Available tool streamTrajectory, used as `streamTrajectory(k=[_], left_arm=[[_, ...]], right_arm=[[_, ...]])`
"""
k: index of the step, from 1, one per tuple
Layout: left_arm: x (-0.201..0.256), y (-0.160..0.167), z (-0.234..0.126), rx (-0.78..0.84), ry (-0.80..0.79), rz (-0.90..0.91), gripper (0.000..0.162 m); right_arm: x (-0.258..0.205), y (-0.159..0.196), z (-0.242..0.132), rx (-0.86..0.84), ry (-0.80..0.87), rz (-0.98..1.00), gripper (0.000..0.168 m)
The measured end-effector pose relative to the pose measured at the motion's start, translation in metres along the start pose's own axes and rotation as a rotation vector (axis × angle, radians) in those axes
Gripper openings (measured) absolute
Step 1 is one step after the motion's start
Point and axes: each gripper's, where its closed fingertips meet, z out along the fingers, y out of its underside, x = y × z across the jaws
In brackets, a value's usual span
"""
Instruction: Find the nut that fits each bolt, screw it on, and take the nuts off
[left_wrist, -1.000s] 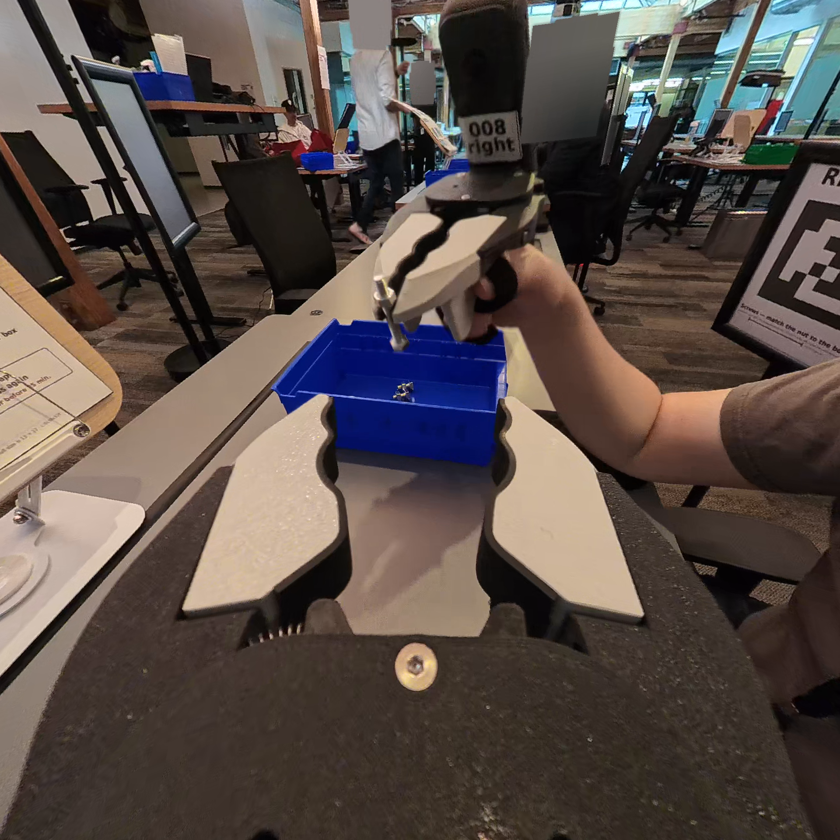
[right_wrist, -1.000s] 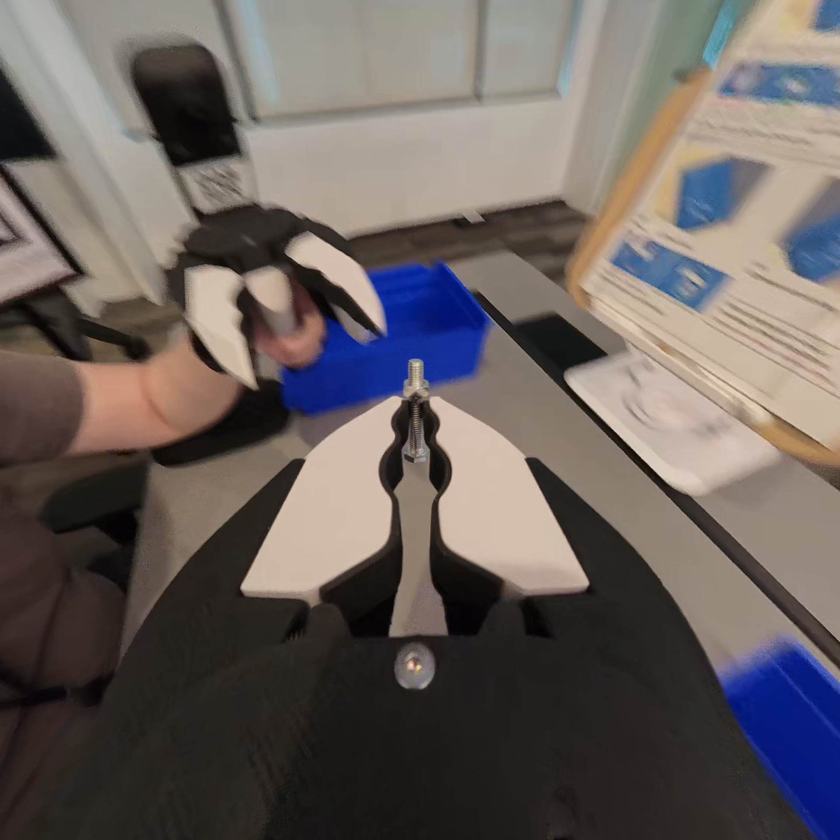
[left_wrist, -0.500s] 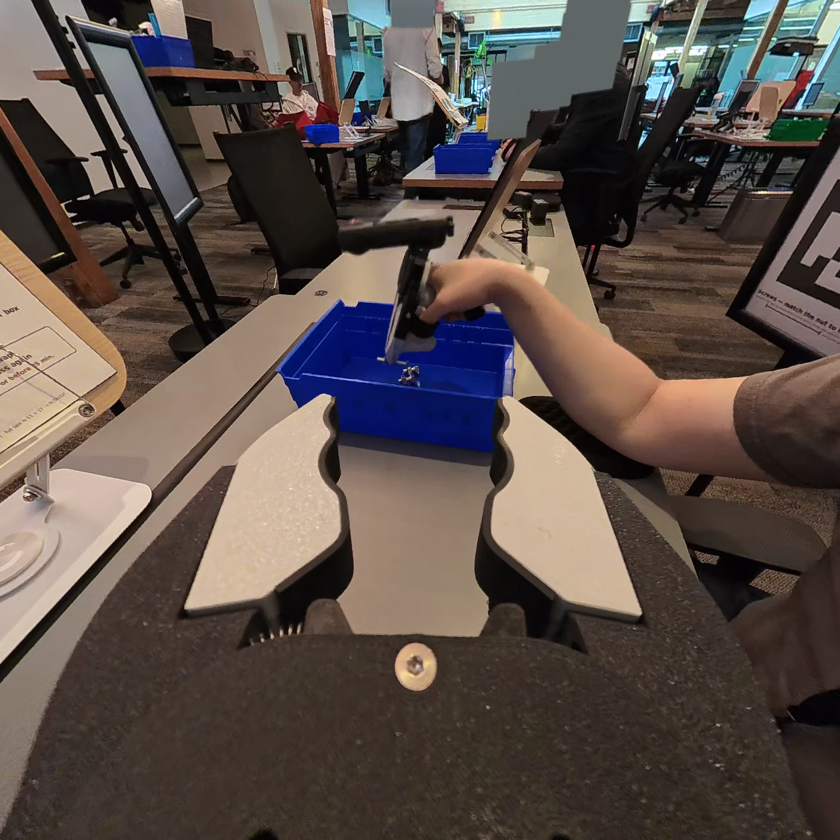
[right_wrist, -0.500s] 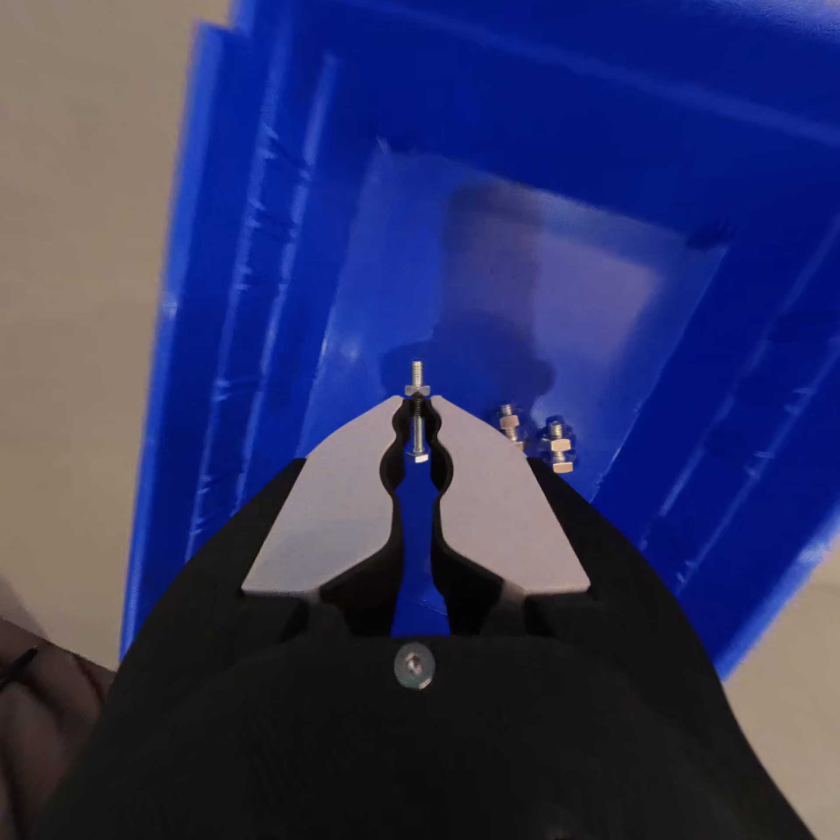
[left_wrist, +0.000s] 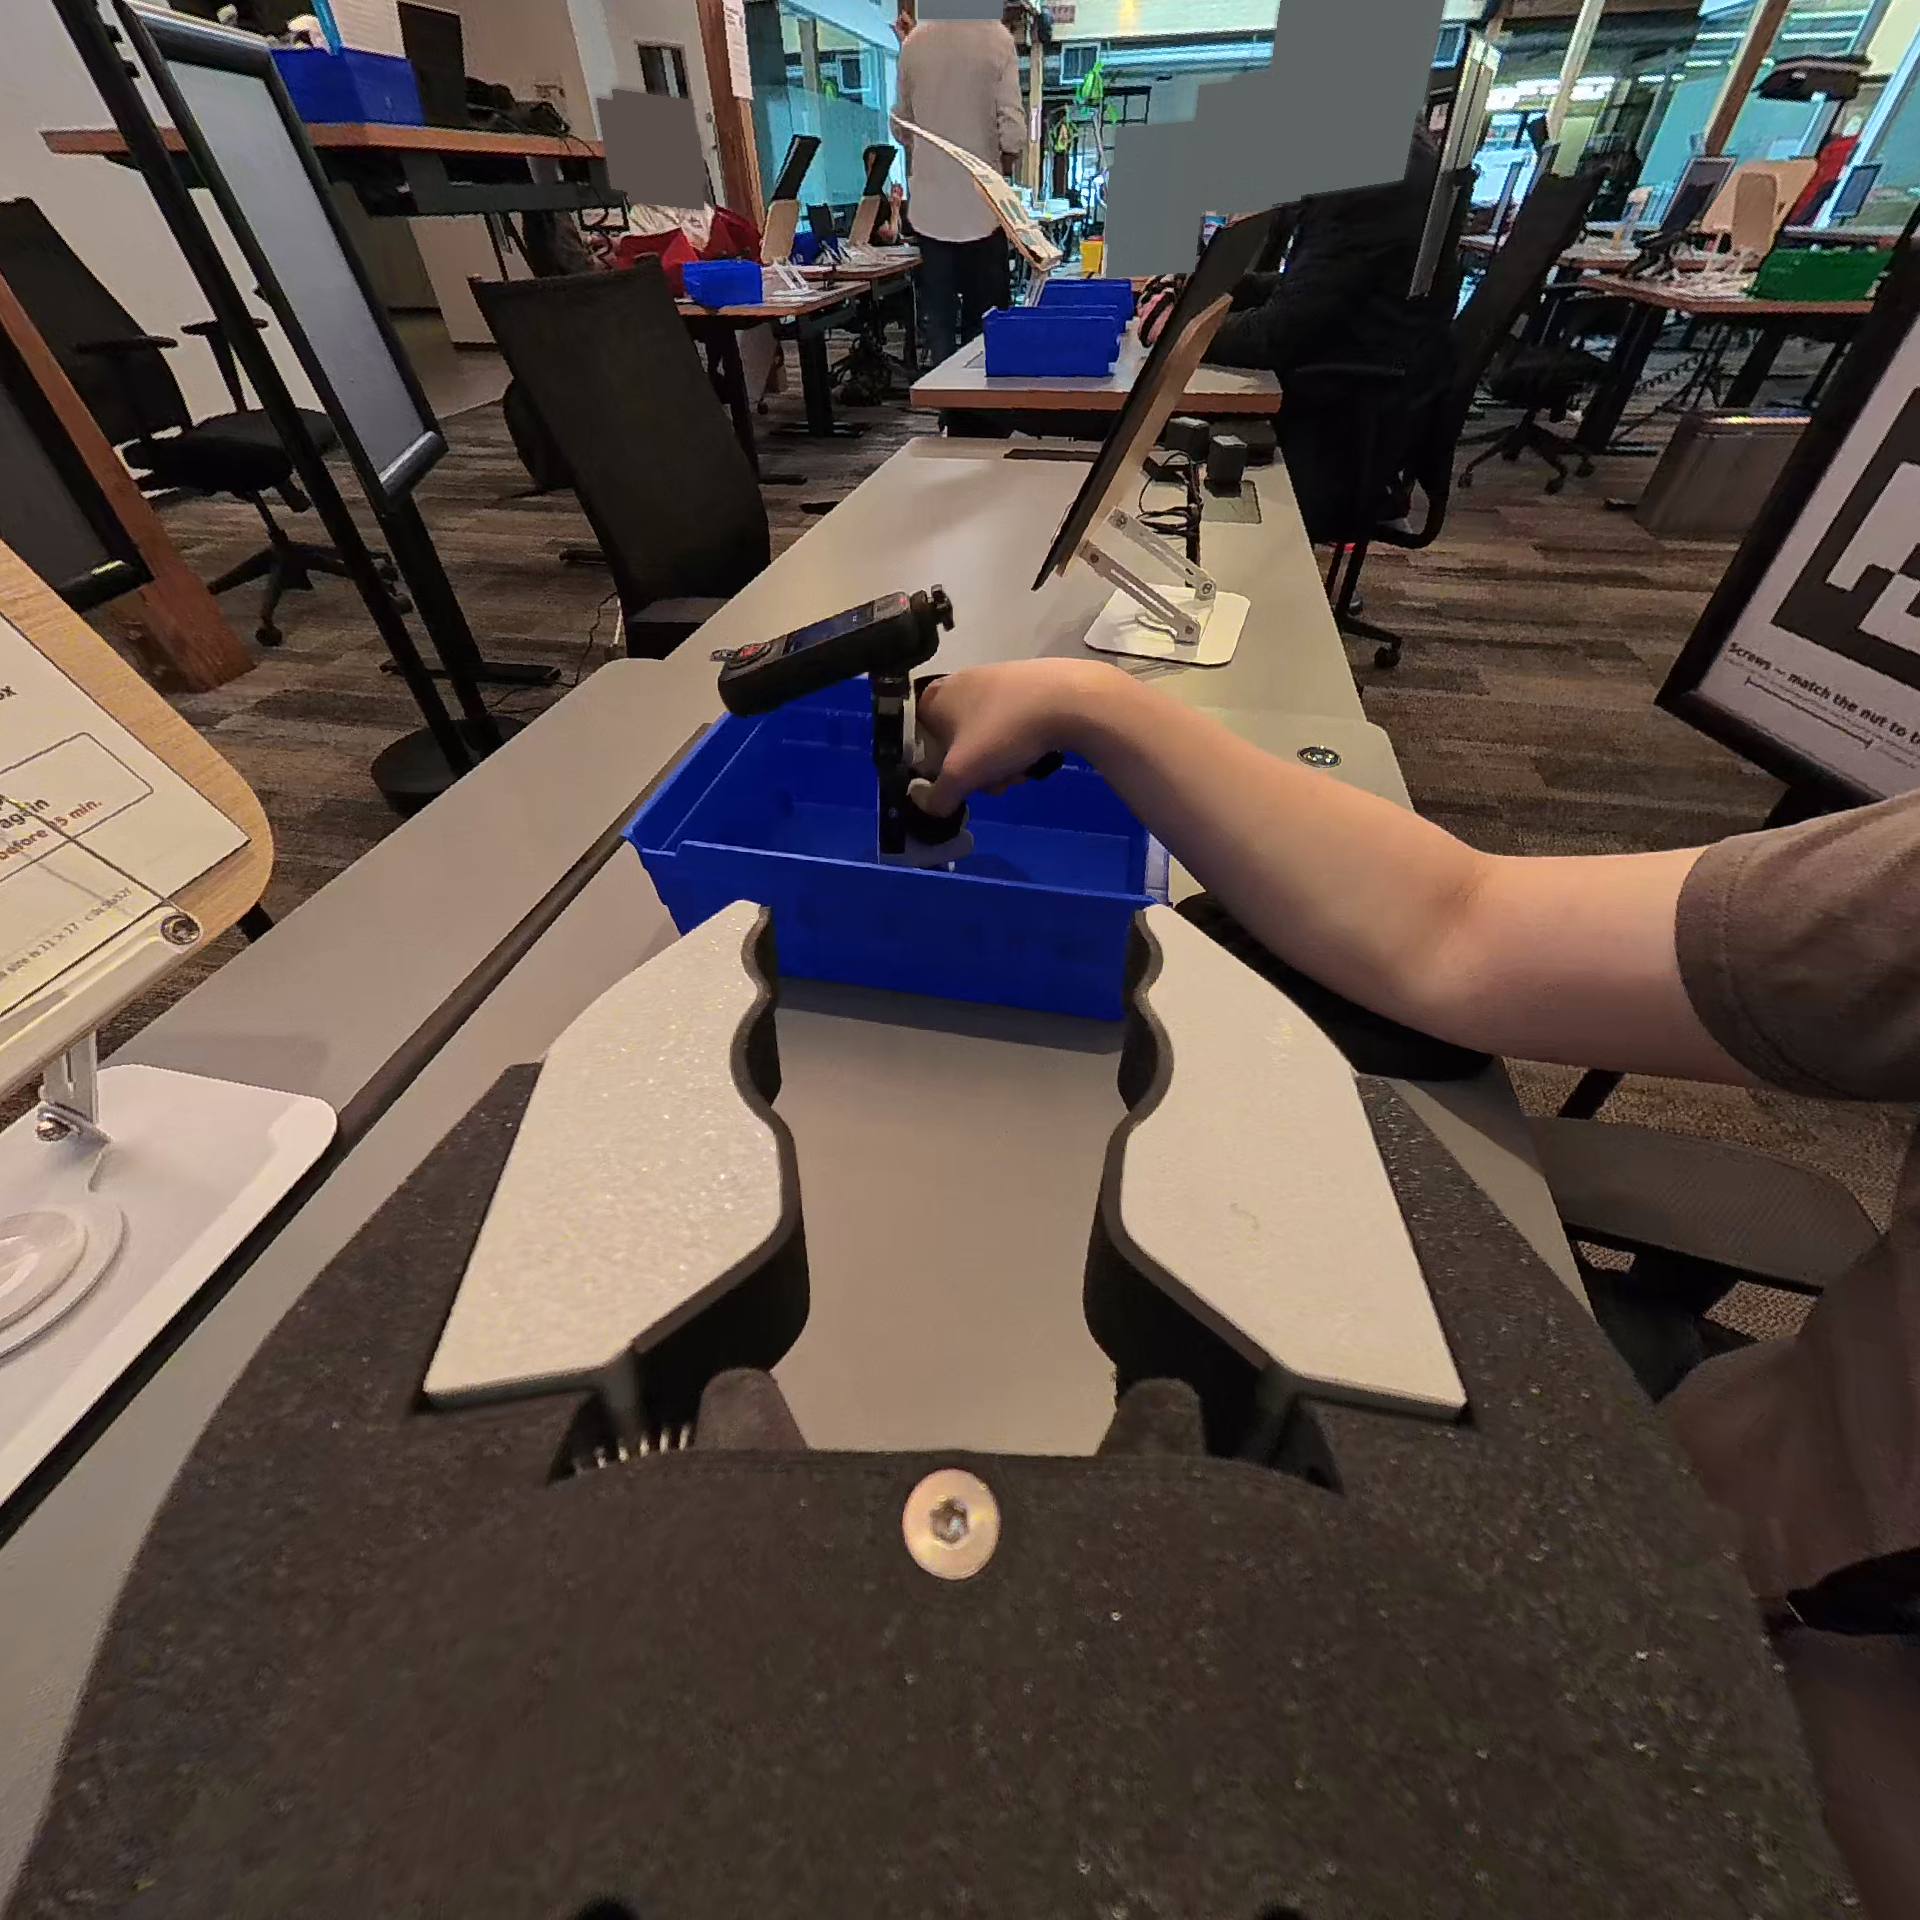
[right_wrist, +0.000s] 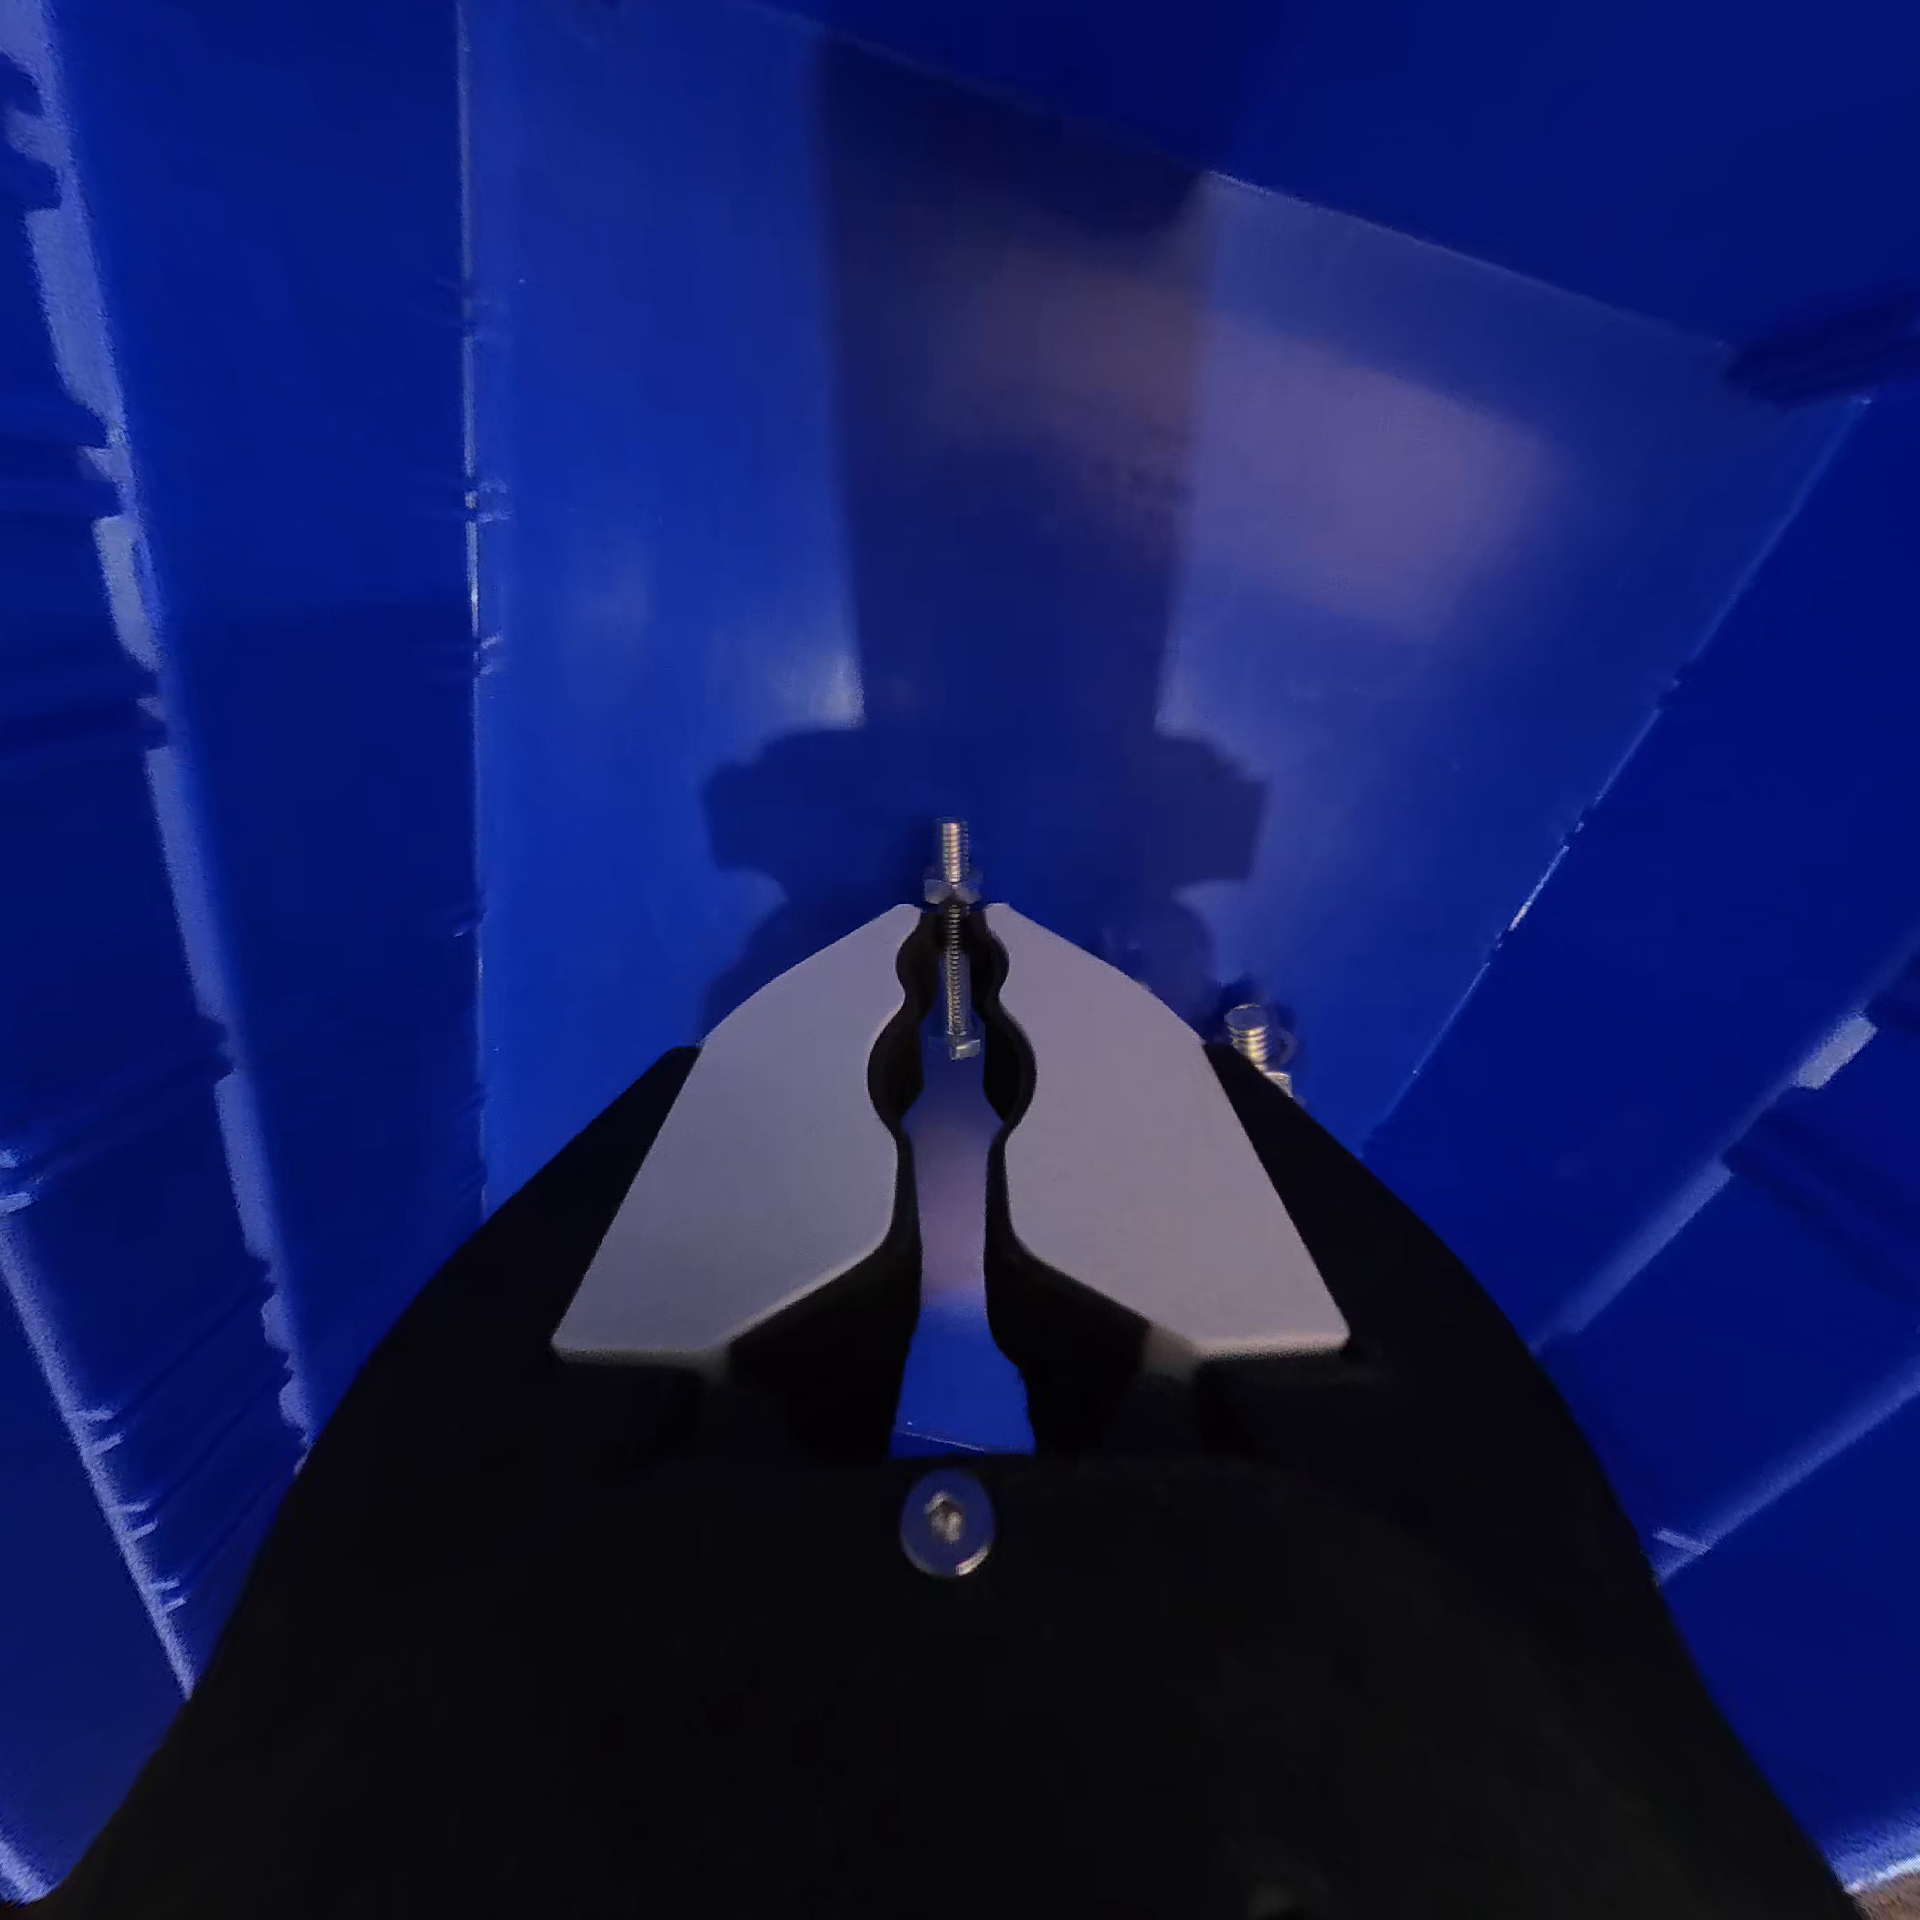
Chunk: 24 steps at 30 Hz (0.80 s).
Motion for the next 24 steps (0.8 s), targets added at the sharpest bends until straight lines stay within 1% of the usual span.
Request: streamTrajectory(k=[3, 5, 8, 10, 13, 16, 20, 22, 24], left_arm=[[0.0, 0.0, 0.0, 0.001, 0.0, -0.001, 0.064], [-0.001, -0.001, -0.001, 0.004, -0.001, -0.001, 0.064], [-0.002, -0.001, -0.002, 0.005, -0.003, -0.002, 0.064], [-0.003, -0.003, -0.004, 0.008, -0.013, 0.004, 0.064], [-0.009, -0.005, -0.01, 0.011, -0.037, 0.004, 0.064], [-0.023, -0.001, -0.02, -0.039, -0.101, 0.004, 0.06], [-0.046, 0.002, -0.047, -0.103, -0.217, 0.011, 0.058], [-0.057, 0.002, -0.07, -0.135, -0.281, 0.019, 0.051], [-0.072, 0.008, -0.099, -0.198, -0.379, 0.011, 0.048]], right_arm=[[0.005, 0.0, 0.001, -0.003, 0.027, -0.006, 0.009], [0.008, 0.0, -0.001, 0.004, 0.045, -0.009, 0.026], [0.008, -0.006, -0.013, 0.057, 0.056, -0.019, 0.029], [0.004, -0.013, -0.029, 0.129, 0.054, -0.031, 0.029], [0.0, -0.024, -0.063, 0.264, 0.083, -0.046, 0.028], [-0.01, -0.032, -0.103, 0.417, 0.118, -0.085, 0.028], [-0.037, -0.043, -0.15, 0.616, 0.116, -0.159, 0.027], [-0.05, -0.046, -0.166, 0.683, 0.125, -0.2, 0.026], [-0.062, -0.048, -0.177, 0.724, 0.126, -0.242, 0.026]])
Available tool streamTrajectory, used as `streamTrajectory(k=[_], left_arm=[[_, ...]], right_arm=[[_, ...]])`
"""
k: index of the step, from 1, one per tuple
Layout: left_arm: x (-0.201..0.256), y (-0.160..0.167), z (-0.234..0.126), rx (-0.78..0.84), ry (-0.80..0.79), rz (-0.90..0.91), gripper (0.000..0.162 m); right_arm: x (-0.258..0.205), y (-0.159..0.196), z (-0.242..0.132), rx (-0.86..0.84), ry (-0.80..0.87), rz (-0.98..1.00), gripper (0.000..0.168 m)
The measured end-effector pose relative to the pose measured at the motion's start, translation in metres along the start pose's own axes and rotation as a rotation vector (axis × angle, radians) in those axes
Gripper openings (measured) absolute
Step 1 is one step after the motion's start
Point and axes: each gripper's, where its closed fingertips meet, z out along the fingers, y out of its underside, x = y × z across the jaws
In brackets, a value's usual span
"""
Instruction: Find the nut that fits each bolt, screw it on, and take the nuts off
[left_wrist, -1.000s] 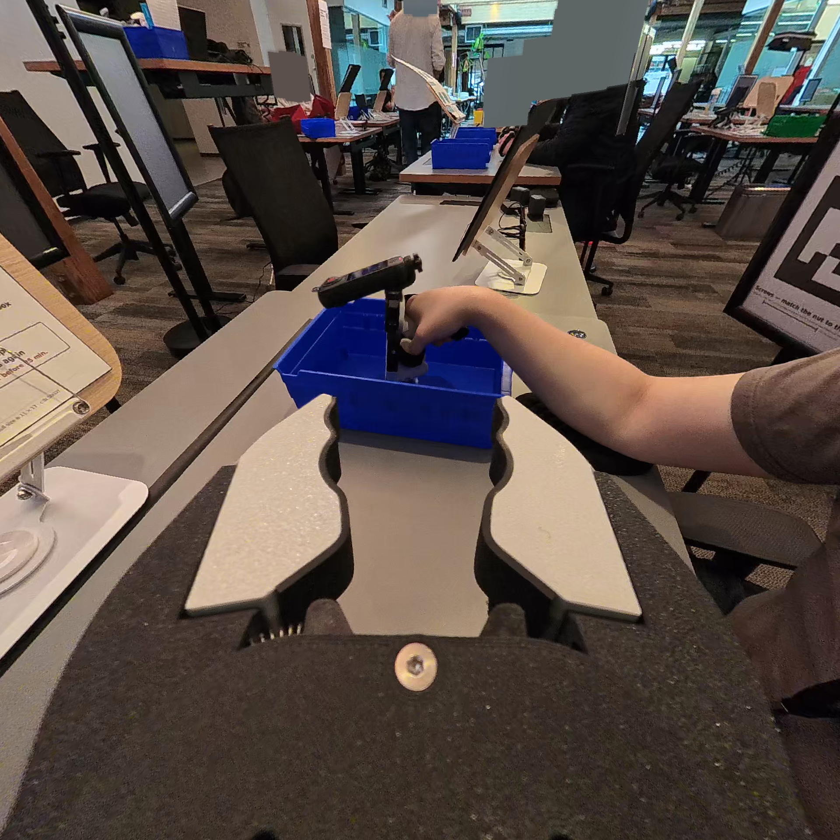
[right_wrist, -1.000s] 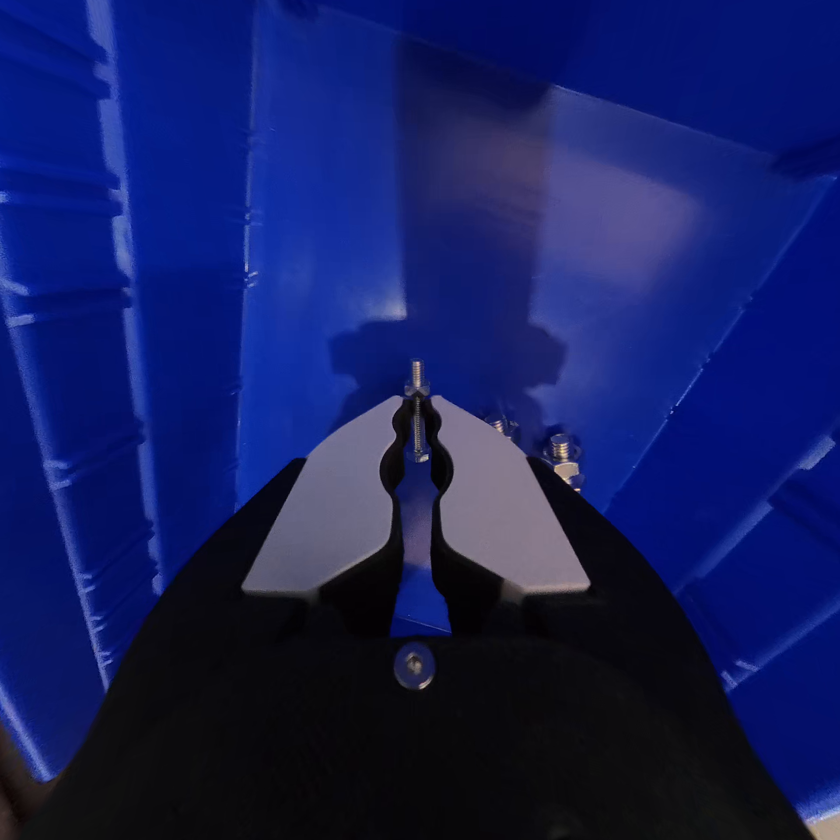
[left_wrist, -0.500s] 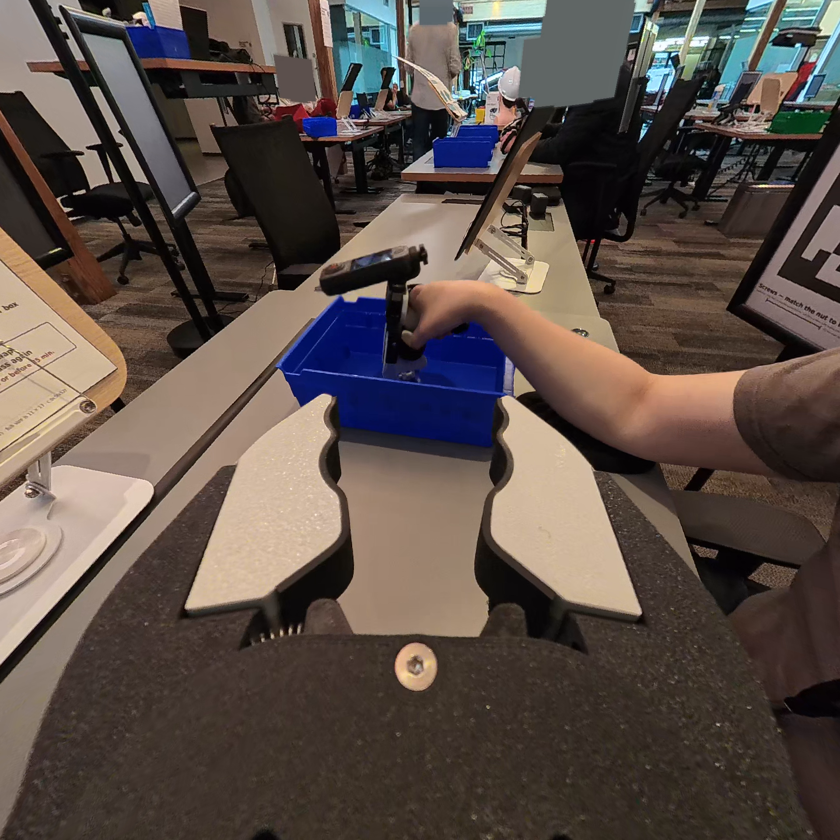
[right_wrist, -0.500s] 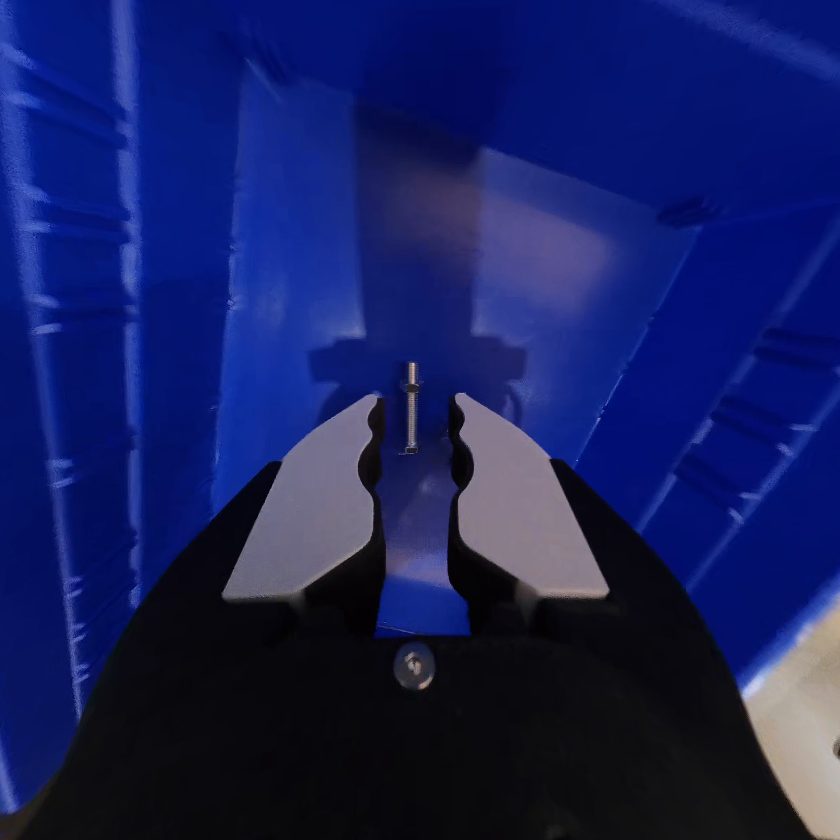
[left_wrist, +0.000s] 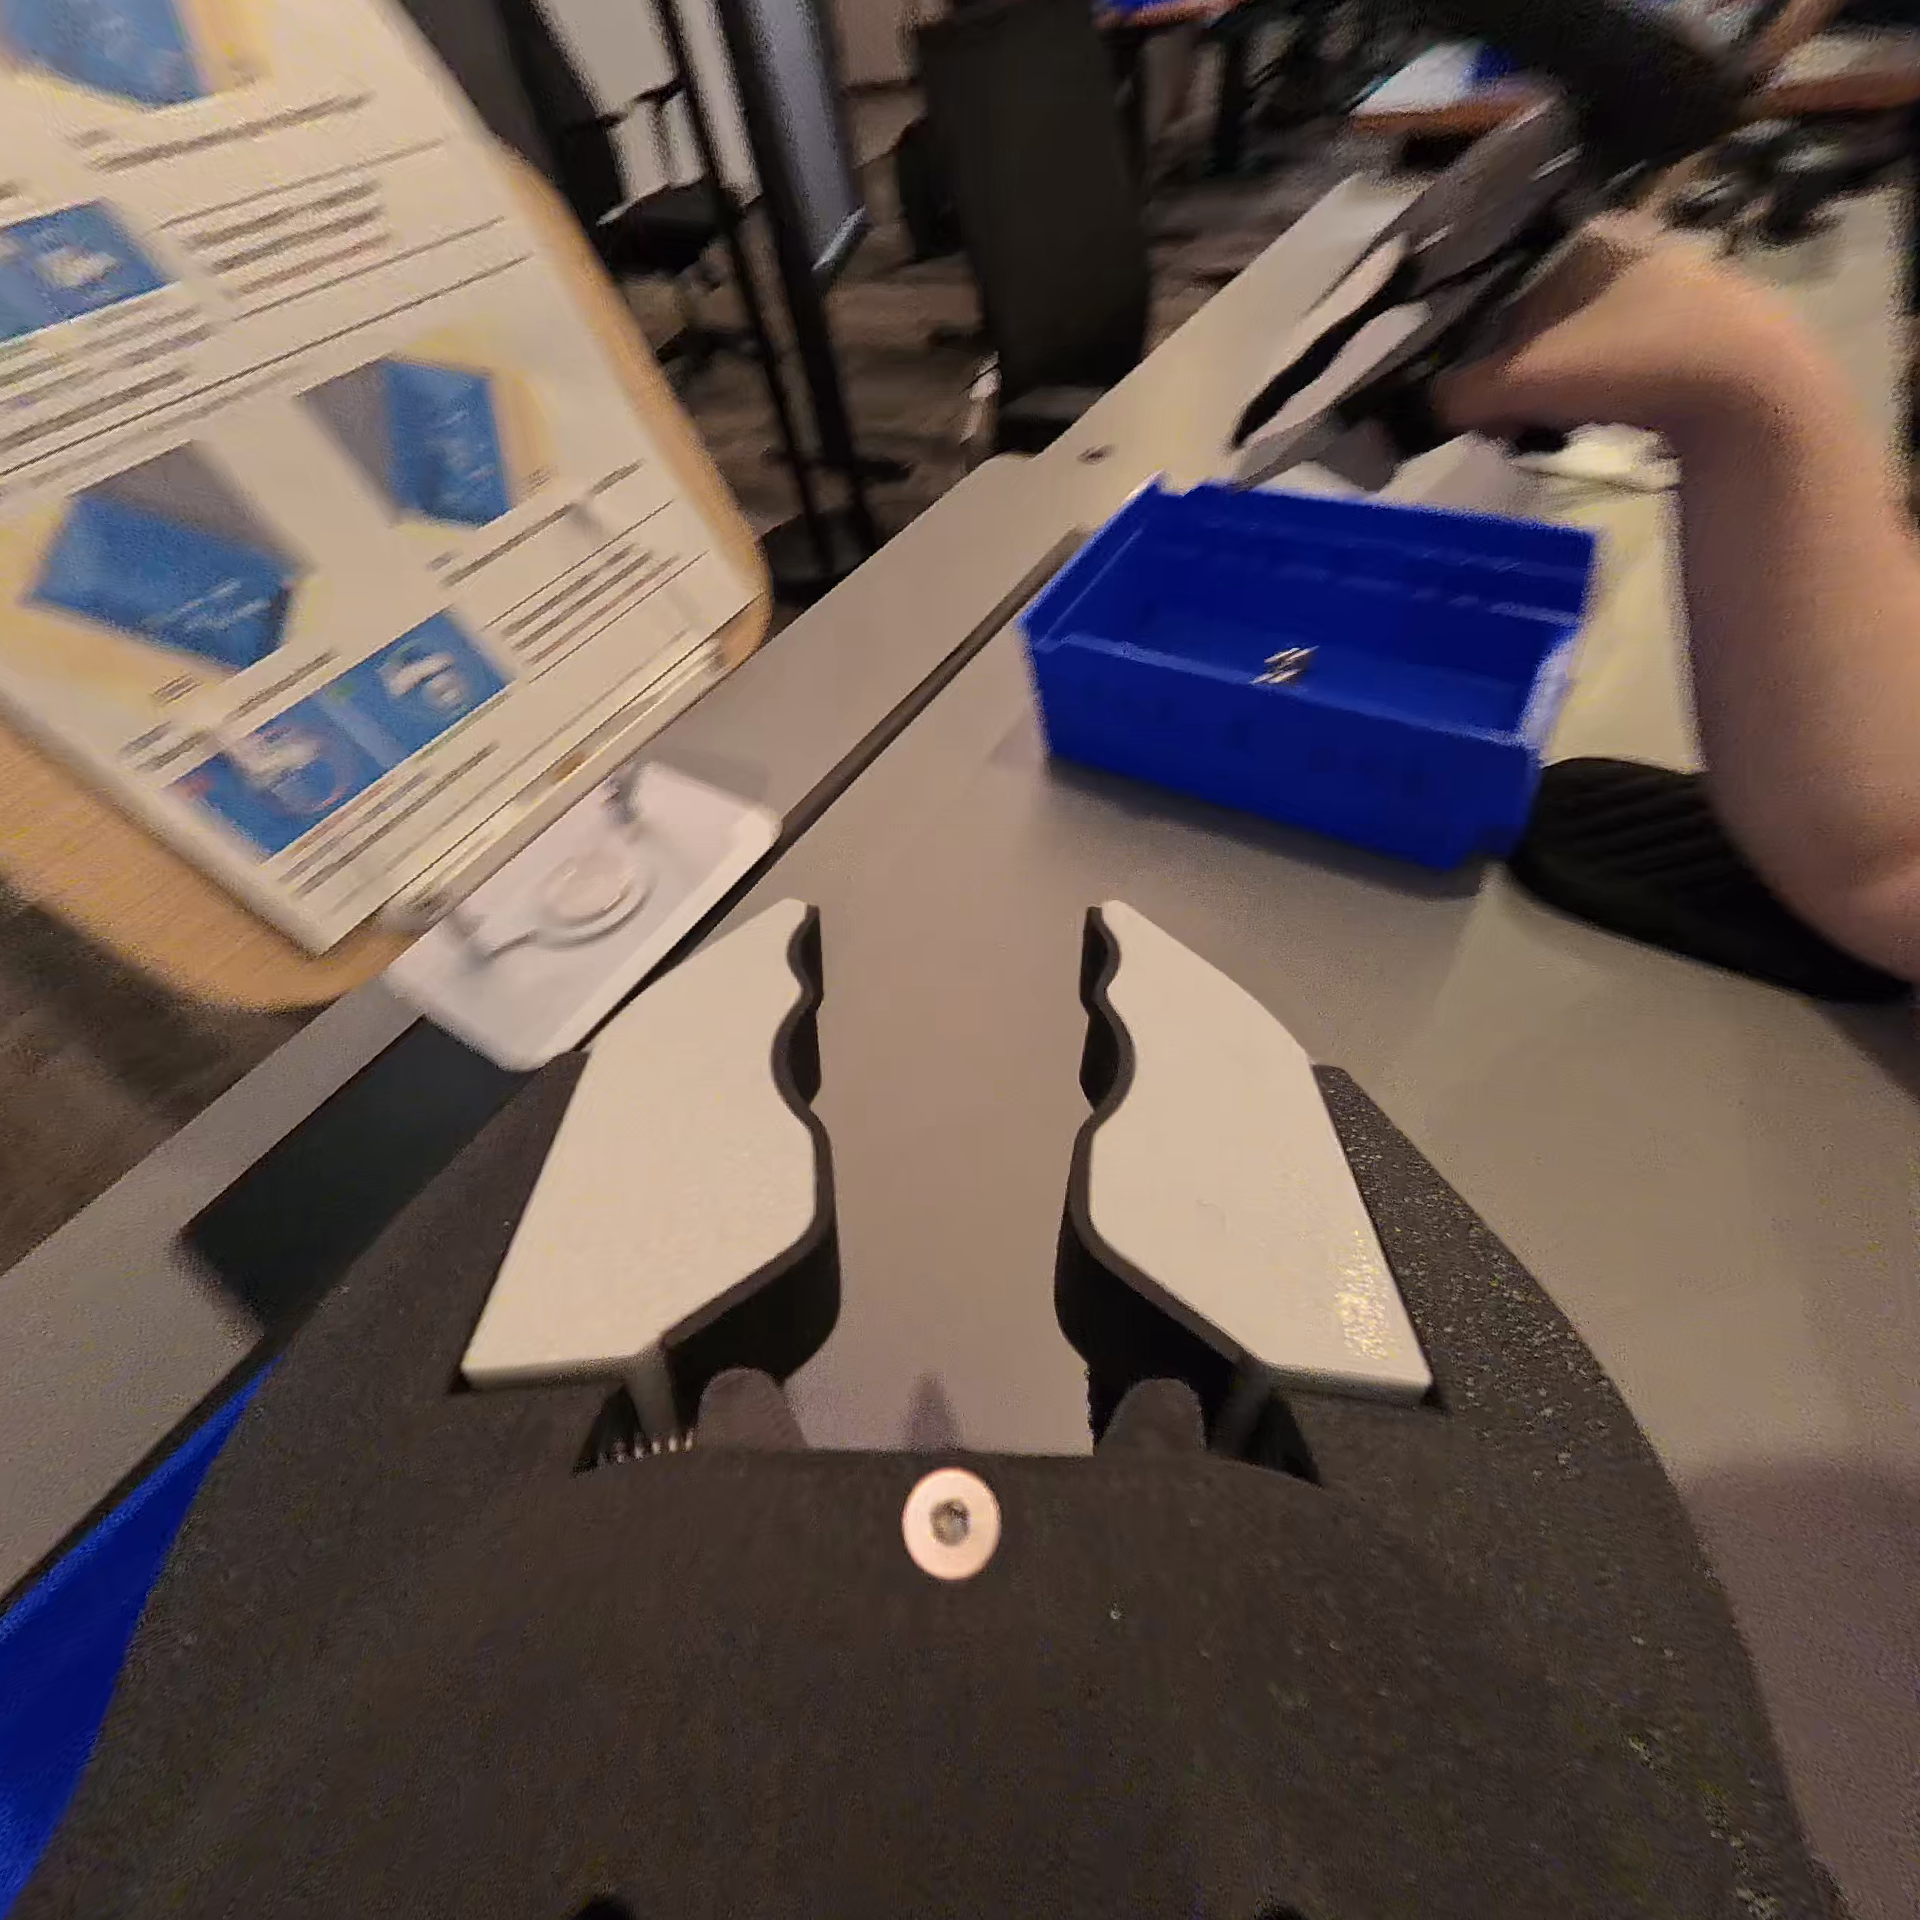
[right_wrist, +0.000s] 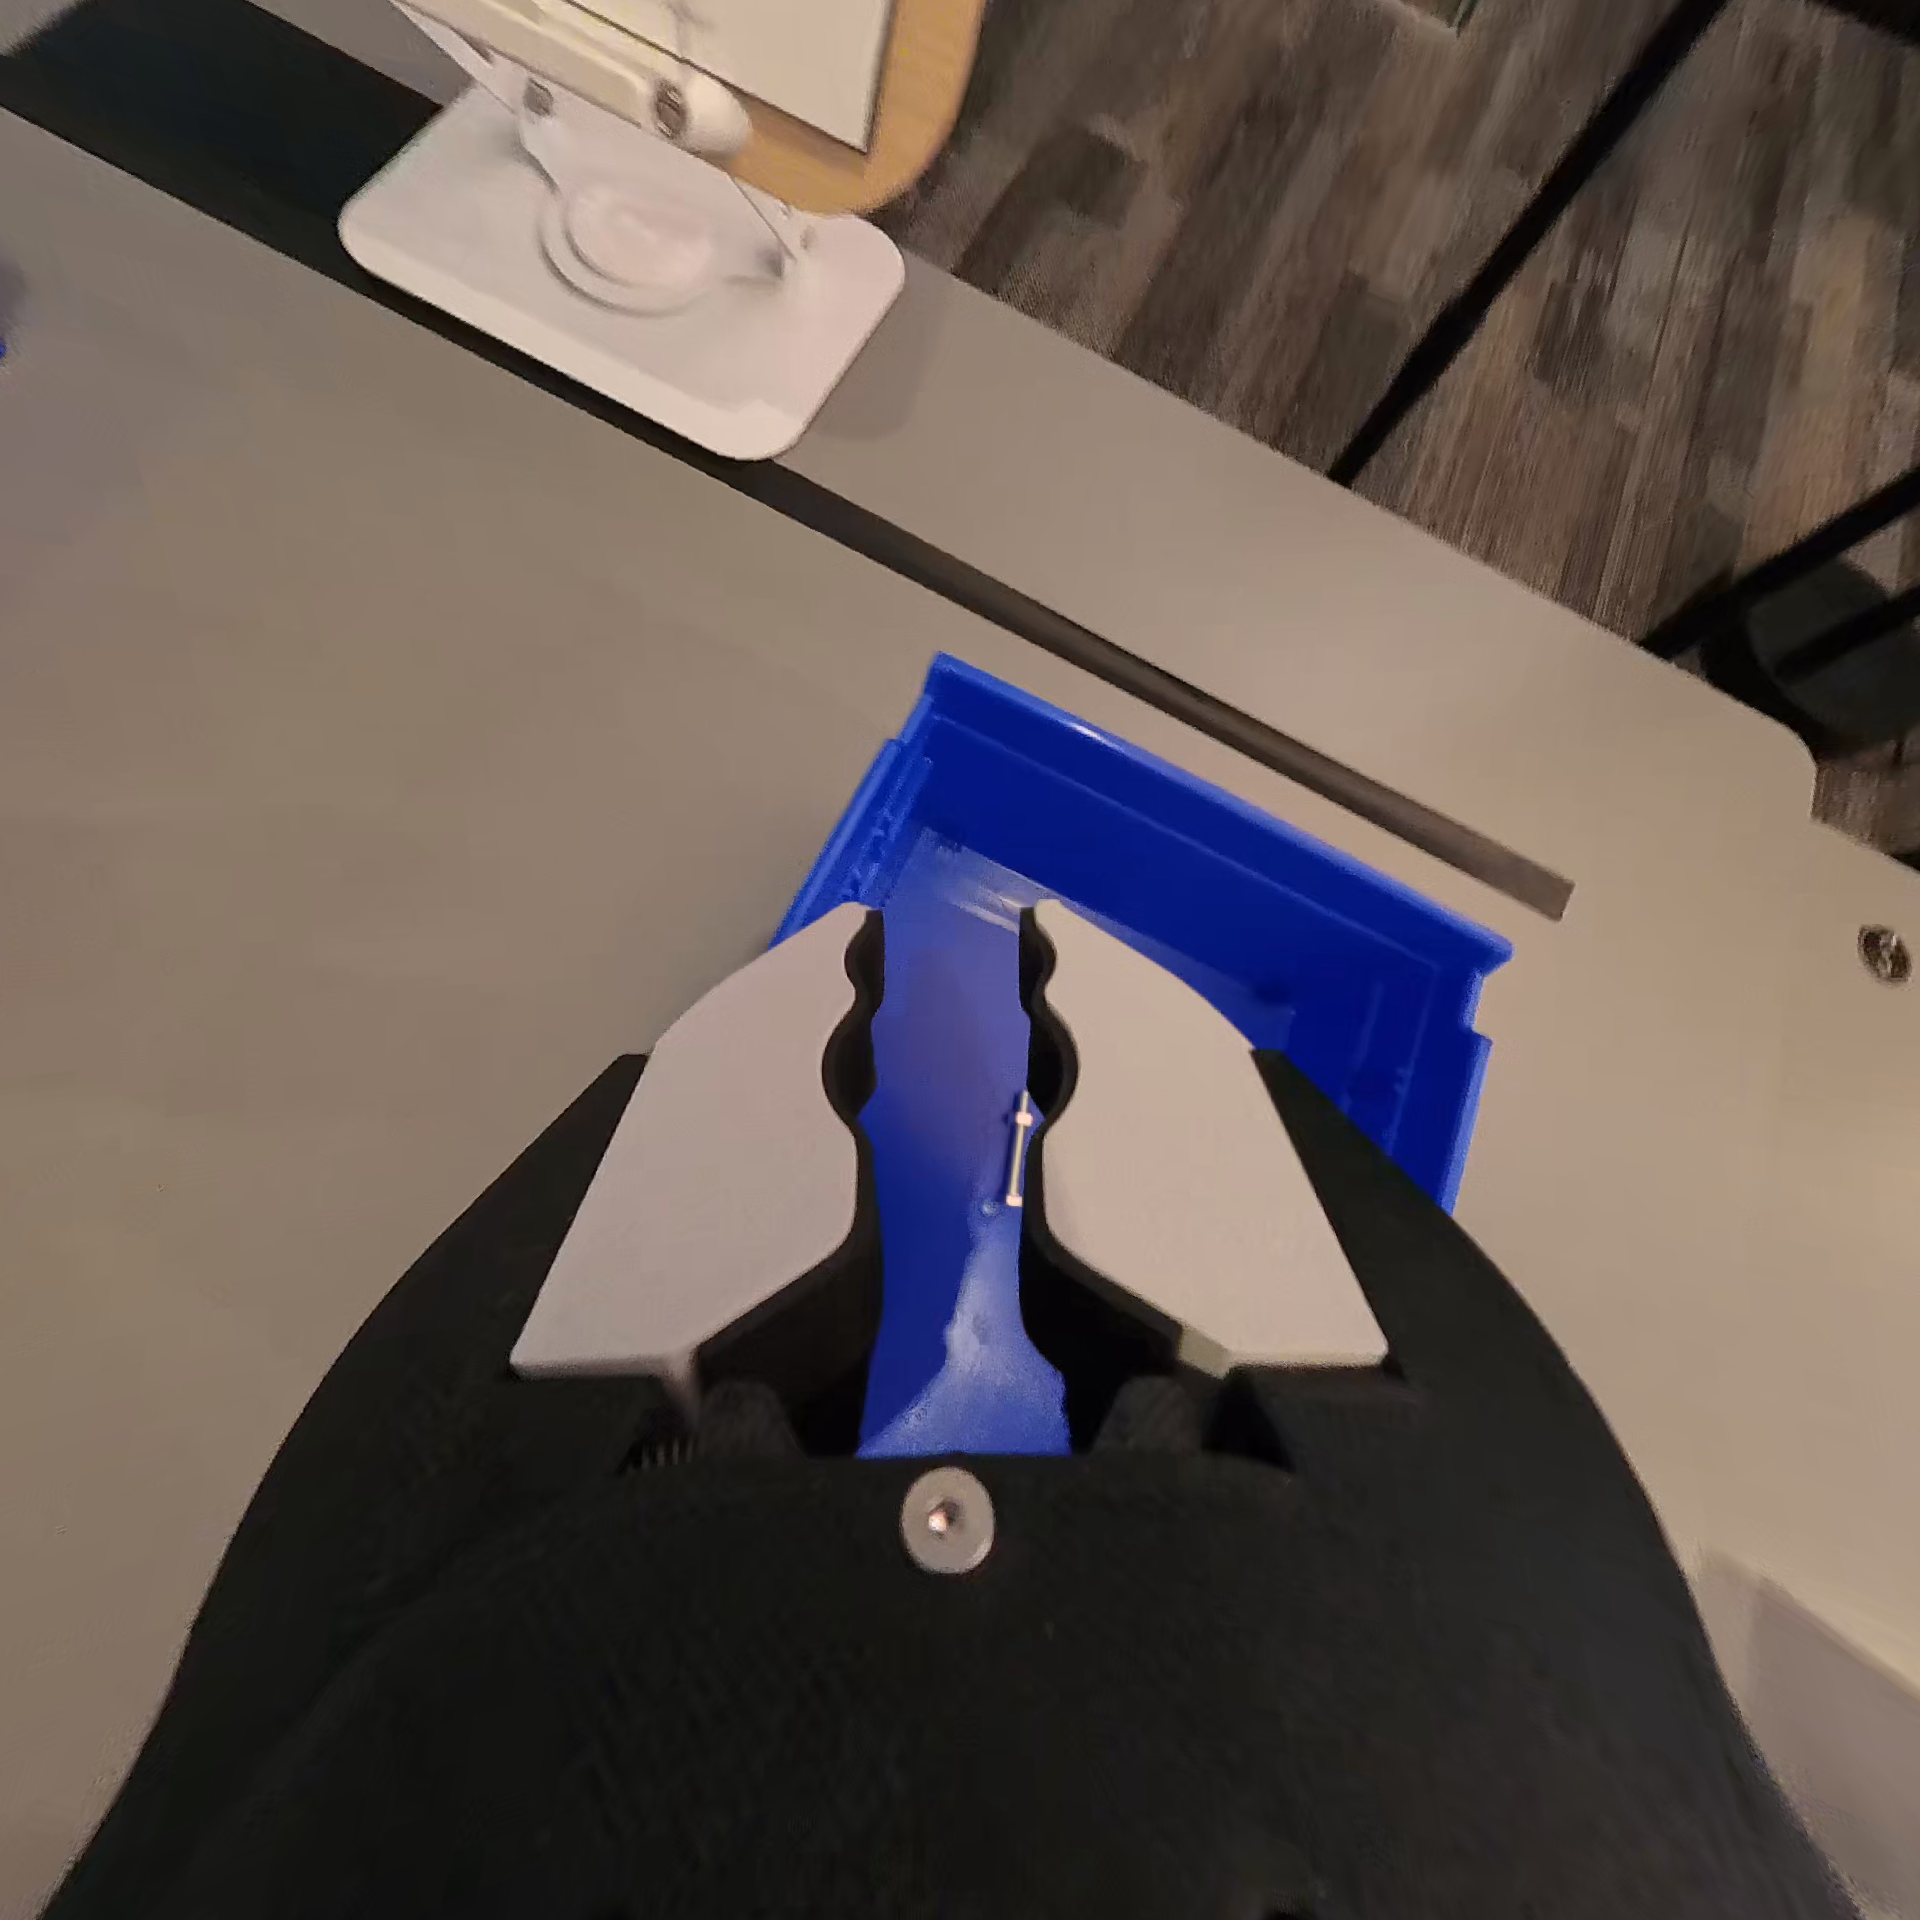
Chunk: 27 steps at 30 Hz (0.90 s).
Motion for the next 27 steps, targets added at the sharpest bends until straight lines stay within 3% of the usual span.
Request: streamTrajectory(k=[2, 6, 13, 18, 24, 27], left_arm=[[-0.029, 0.026, -0.022, -0.134, -0.12, -0.073, 0.029], [-0.085, 0.091, -0.064, -0.399, -0.366, -0.235, 0.026], [-0.118, 0.159, -0.092, -0.552, -0.42, -0.438, 0.019], [-0.099, 0.196, -0.077, -0.669, -0.269, -0.474, 0.018], [-0.095, 0.201, -0.055, -0.651, -0.241, -0.398, 0.015], [-0.081, 0.219, -0.057, -0.721, -0.193, -0.353, 0.016]], right_arm=[[-0.009, -0.008, -0.004, 0.03, -0.012, -0.031, 0.026], [-0.02, -0.015, -0.006, 0.056, -0.022, -0.077, 0.023], [-0.022, -0.008, 0.007, 0.006, -0.026, -0.093, 0.023], [-0.026, -0.008, 0.009, 0.008, -0.043, -0.1, 0.023], [-0.024, -0.007, 0.012, 0.008, -0.052, -0.101, 0.024], [-0.023, -0.009, 0.012, 0.017, -0.061, -0.099, 0.024]])
